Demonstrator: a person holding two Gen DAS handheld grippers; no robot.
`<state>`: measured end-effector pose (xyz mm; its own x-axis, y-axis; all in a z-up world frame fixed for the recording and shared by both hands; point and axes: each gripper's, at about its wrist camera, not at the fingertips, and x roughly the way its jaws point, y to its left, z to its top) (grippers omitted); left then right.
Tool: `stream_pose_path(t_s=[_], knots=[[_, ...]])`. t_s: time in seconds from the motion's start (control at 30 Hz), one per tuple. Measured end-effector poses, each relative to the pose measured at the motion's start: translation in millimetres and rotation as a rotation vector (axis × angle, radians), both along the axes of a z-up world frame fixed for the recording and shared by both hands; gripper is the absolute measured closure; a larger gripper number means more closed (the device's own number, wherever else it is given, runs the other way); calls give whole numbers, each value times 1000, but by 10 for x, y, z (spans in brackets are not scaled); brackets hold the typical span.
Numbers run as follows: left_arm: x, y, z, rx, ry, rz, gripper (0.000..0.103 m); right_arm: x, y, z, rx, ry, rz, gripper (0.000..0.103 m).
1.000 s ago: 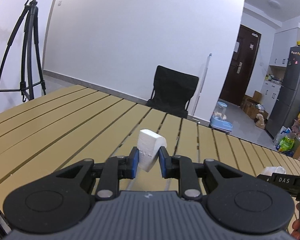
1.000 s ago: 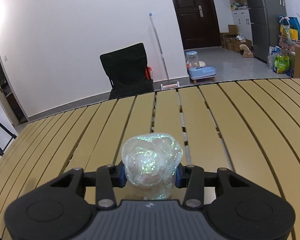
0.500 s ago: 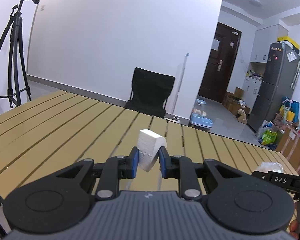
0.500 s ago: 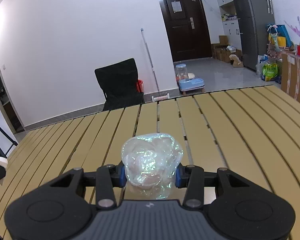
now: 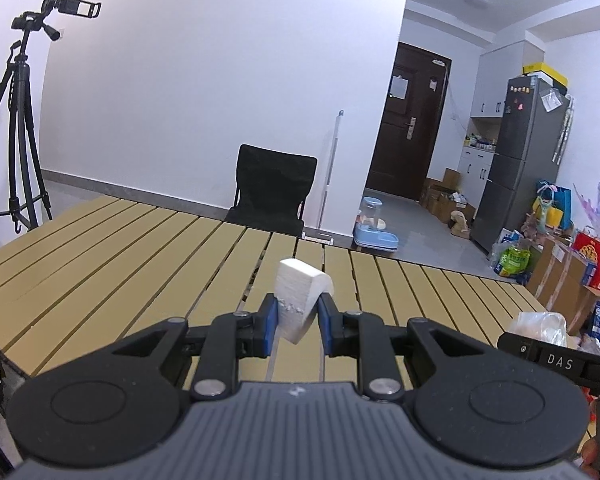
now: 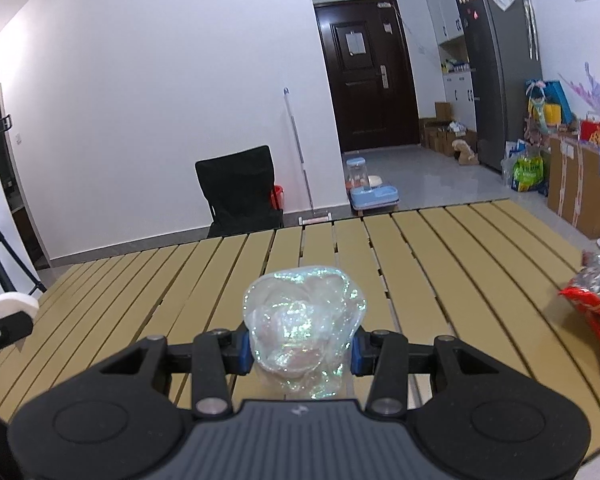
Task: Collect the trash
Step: 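Carry the white piece and clear ball with both tools down toward the black bin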
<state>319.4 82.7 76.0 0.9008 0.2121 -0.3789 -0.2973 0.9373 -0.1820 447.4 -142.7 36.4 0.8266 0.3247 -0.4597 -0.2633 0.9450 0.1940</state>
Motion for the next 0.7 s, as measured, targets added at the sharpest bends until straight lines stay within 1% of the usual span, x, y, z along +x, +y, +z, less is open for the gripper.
stream_pose_path(t_s=[0.13,0.3,0.4,0.7], knots=[[-173,-86,38,0,3,-10,81,-251,-91,63,-5,-20,8,62],[-449,-223,89,19,-5,-23,81,-579,-236,128,-2,-49,19,62],[-617,-286,102,23,-8,-34,81,-800,-321,153,-19,-71,27,62],[-1054,-446,46,42,2,-74,81,-1420,-540,113,-31,-103,47,62]])
